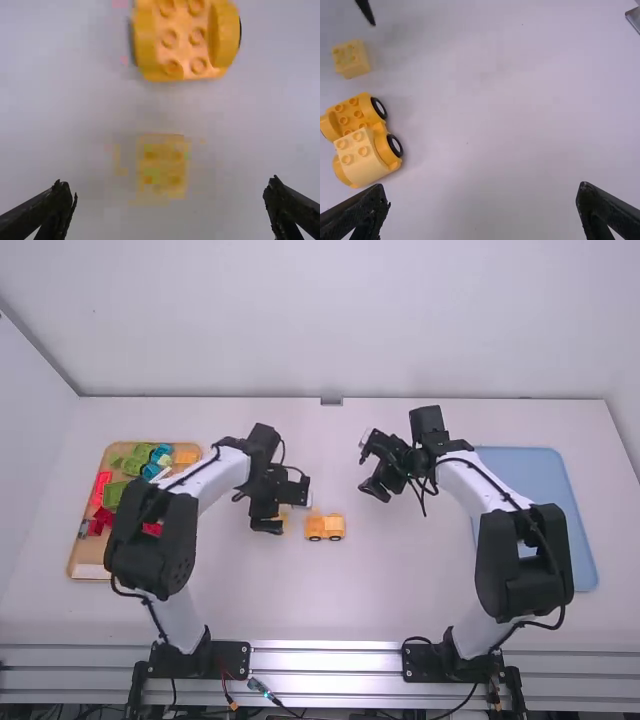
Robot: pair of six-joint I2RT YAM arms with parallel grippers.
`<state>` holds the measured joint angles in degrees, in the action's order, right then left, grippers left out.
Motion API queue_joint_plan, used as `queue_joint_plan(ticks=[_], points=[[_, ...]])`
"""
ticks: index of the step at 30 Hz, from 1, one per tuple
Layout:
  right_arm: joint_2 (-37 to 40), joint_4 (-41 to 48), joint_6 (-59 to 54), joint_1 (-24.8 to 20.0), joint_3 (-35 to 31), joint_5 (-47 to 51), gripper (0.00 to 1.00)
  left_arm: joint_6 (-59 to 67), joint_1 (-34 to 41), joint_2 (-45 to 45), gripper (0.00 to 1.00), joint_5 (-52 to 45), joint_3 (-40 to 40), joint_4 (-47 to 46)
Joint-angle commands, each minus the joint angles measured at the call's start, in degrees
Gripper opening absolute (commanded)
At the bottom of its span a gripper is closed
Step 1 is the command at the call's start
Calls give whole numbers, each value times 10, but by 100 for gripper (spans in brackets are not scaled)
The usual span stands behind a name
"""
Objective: Assemble lego blocks to make yellow taxi
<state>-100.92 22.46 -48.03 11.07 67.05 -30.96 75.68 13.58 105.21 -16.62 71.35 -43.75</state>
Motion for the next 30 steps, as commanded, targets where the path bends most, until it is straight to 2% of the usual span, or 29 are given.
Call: queue_joint_plan(ticks=[1,3,5,9,11,12,17,19,21,22,23,26,30], points=[[-4,3,2,-2,1,-7,99,66,-43,-37,99,-111,32,-16],[-4,3,0,-2,1,-7,99,83,-70,-42,99,-173,35,-24],[-4,4,-6,-2,1,-13,99,152,-118,-41,99,-306,17,-40],[-4,19,-47,-3,0,-50,99,198,-151,-35,99,-386,-34,-16],[-4,23,-89,-3,-7,-97,99,154,-159,-33,99,-412,-71,39],[-4,21,-94,-3,-9,-103,99,141,-159,-32,99,-414,-78,53],[-4,-50,-127,-2,-73,-165,99,23,-157,-32,99,-410,-168,234],[-4,-78,-127,-2,-98,-177,99,9,-158,-32,99,-410,-188,268],[-4,-102,-127,-2,-119,-189,99,1,-159,-32,99,-409,-199,282],[-4,-148,-127,-2,-151,-210,99,3,-158,-32,99,-401,-208,281],[-4,-152,-127,-2,-154,-212,99,4,-158,-32,99,-399,-208,281],[-4,-237,-111,-2,-208,-240,99,2,-158,-16,99,-380,-202,278],[-4,-301,-97,7,-245,-263,99,9,-158,17,99,-375,-191,275]])
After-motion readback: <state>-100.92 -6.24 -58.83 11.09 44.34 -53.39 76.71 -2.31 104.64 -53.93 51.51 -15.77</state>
